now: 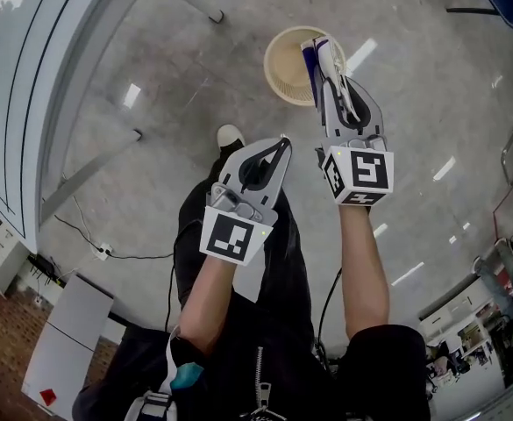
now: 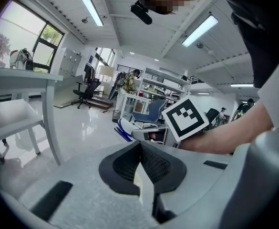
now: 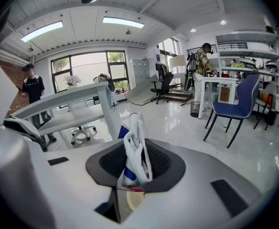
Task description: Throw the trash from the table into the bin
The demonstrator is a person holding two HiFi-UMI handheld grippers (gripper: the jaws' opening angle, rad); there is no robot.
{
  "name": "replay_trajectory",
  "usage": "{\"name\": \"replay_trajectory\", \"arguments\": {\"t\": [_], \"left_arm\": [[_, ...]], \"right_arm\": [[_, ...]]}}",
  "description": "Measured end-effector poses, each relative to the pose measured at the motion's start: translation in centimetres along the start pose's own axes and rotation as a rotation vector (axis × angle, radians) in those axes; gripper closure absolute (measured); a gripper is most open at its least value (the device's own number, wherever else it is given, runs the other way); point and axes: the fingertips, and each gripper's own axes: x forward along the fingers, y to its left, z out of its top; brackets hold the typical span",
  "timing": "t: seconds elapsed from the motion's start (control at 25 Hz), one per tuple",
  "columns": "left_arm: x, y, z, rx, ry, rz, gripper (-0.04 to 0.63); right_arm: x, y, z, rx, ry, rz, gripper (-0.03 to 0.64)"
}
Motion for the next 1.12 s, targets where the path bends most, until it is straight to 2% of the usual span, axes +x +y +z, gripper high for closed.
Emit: {"name": "replay_trajectory", "arguments": {"t": [0.2,0.72,1.12], "left_arm": [[1.8,1.3,-3.1,0.010,-0.002,0.007,0.589],[4.6,5.4,-10.1,0.079,-0.017,0.035,0.589],[6.5,8.2,-12.7,0.112,-0.056,0.051,0.589]], "right_arm": [[2.4,-1.0,-3.5,0.006,-0.012,-0.006,0.531],[9.0,-2.6,-14.4,-0.004,0.042,-0.022,0.531],[12.3,-4.4,-20.2,0.004,0.072,-0.064,0.531]]}}
